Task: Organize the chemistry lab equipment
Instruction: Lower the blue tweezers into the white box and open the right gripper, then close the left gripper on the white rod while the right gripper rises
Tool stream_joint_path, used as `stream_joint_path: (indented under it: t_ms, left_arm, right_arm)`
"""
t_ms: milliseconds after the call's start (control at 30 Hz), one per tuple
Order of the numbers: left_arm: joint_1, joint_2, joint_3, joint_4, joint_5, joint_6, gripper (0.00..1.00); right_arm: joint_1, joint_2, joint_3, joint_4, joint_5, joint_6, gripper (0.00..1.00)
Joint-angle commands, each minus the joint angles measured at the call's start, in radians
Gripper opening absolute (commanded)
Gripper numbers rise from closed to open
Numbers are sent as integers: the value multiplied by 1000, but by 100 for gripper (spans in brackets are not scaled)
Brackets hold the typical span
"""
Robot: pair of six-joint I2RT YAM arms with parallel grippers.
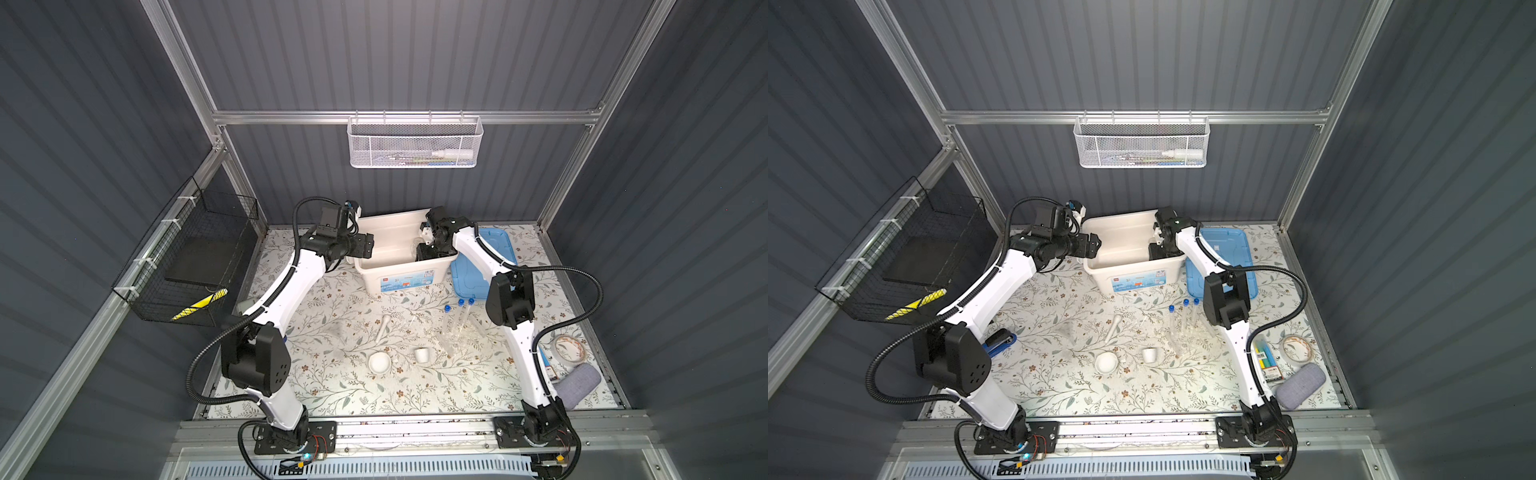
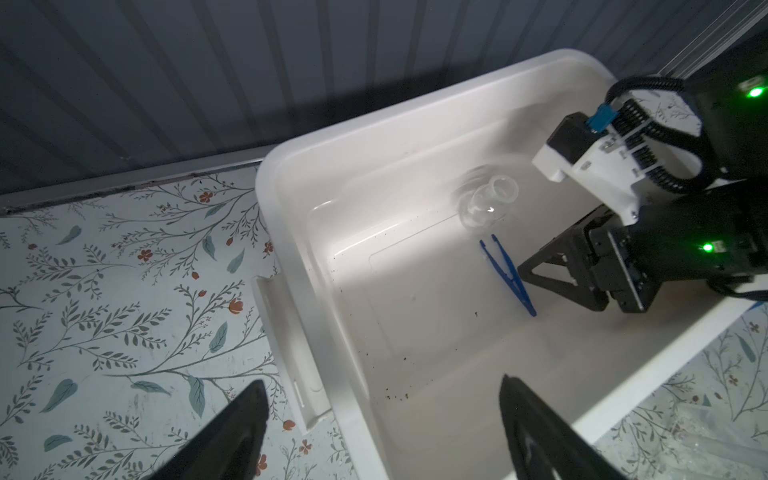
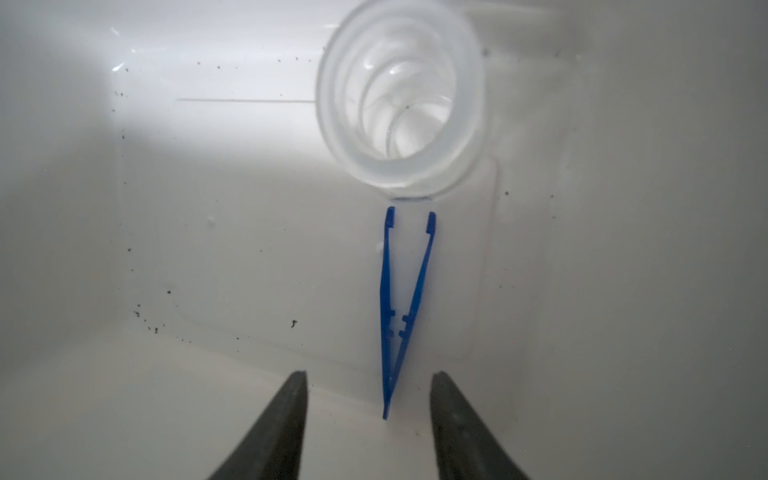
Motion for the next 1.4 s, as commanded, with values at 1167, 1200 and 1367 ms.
stream_joint_path:
  t_ms: [1167, 1200, 1367]
  left_arm:
    - [-549, -239, -534, -18, -498, -436, 83]
    - [-549, -229, -550, -11, -480, -437, 80]
    - [-550, -199, -625, 59, -418, -441, 75]
  right_arm:
    - [-95, -666, -591, 415, -112, 88, 99]
    - [-100, -669, -595, 414, -112, 92, 99]
    - [-111, -687, -608, 414, -69, 89, 99]
